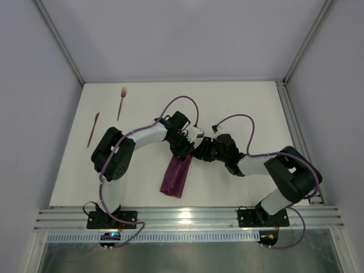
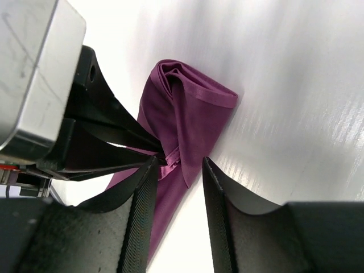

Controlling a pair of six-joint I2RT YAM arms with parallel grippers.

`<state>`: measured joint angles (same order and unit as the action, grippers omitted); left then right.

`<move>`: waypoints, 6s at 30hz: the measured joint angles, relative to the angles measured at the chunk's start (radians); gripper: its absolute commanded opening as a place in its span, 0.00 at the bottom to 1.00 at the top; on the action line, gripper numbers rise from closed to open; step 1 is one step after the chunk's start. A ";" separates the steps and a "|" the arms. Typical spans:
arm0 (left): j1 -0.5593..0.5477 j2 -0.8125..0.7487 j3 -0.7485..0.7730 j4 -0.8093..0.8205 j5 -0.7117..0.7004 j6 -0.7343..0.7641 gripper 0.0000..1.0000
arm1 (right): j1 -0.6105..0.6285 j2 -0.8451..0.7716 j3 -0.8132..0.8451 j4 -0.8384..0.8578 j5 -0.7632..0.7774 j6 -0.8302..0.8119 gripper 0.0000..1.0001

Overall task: Fold the napkin into a case and place the utensils inside
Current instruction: Stuff the top corner of the smaller-rectangle-folded napkin into the folded napkin.

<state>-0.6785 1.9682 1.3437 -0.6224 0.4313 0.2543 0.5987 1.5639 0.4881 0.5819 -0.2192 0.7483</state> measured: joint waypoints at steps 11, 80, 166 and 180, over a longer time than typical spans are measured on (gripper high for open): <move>-0.010 0.000 0.000 -0.003 0.000 0.001 0.15 | 0.004 0.117 -0.041 0.165 -0.011 0.108 0.45; -0.308 -0.267 -0.203 -0.193 -0.299 0.088 0.65 | 0.054 0.222 -0.122 0.420 0.189 0.306 0.04; -0.309 -0.134 -0.092 0.012 -0.053 -0.037 0.17 | 0.009 0.040 -0.157 0.225 0.029 0.183 0.53; -0.304 -0.215 -0.049 -0.061 0.034 -0.018 0.34 | 0.006 0.046 -0.159 0.243 0.033 0.158 0.53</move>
<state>-0.9829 1.7531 1.2949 -0.6834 0.4656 0.2363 0.6048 1.6100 0.3286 0.8246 -0.1860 0.9058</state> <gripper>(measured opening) 0.333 0.527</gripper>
